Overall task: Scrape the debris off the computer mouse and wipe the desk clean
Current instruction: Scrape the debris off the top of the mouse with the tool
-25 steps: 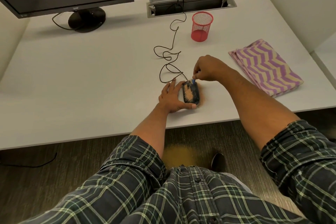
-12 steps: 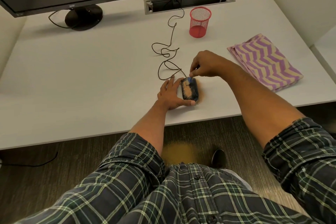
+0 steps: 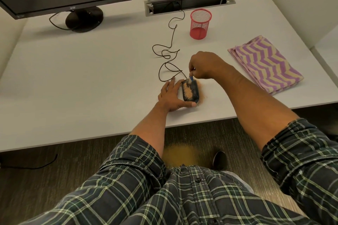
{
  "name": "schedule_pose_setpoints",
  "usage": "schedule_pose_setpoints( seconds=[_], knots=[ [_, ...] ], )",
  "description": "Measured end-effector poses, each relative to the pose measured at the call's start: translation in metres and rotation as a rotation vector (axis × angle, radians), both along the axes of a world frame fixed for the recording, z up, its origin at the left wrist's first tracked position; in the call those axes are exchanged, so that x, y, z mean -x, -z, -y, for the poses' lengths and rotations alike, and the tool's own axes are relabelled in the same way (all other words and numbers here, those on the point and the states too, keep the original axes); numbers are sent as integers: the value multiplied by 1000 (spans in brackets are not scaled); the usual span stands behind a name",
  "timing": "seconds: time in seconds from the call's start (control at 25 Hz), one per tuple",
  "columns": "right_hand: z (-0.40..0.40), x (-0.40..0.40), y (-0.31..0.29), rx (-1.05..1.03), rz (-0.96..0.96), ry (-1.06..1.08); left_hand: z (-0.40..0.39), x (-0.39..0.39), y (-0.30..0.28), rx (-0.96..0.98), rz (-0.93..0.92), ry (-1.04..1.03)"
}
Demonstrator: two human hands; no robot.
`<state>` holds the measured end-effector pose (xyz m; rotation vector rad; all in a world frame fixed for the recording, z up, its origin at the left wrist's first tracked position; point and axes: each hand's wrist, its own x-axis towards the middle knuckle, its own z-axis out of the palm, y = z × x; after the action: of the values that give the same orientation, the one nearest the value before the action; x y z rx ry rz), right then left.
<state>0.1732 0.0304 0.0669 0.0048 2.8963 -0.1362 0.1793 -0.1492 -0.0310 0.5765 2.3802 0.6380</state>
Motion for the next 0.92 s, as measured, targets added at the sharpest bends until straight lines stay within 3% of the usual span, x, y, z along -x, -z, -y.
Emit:
schedule_pose_setpoints(
  seconds=[0.12, 0.28, 0.48, 0.68, 0.92],
  knots=[
    [-1, -1, 2, 63, -57, 50, 1, -1, 0, -11, -4, -6],
    [-6, -1, -2, 139, 93, 44, 1, -1, -1, -4, -10, 3],
    [-5, 1, 1, 142, -17, 95, 1, -1, -1, -7, 0, -1],
    [-18, -2, -1, 295, 145, 110, 0, 1, 1, 2, 2, 3],
    [-16, -2, 6, 270, -9, 117, -1, 1, 1, -8, 8, -4]
  ],
)
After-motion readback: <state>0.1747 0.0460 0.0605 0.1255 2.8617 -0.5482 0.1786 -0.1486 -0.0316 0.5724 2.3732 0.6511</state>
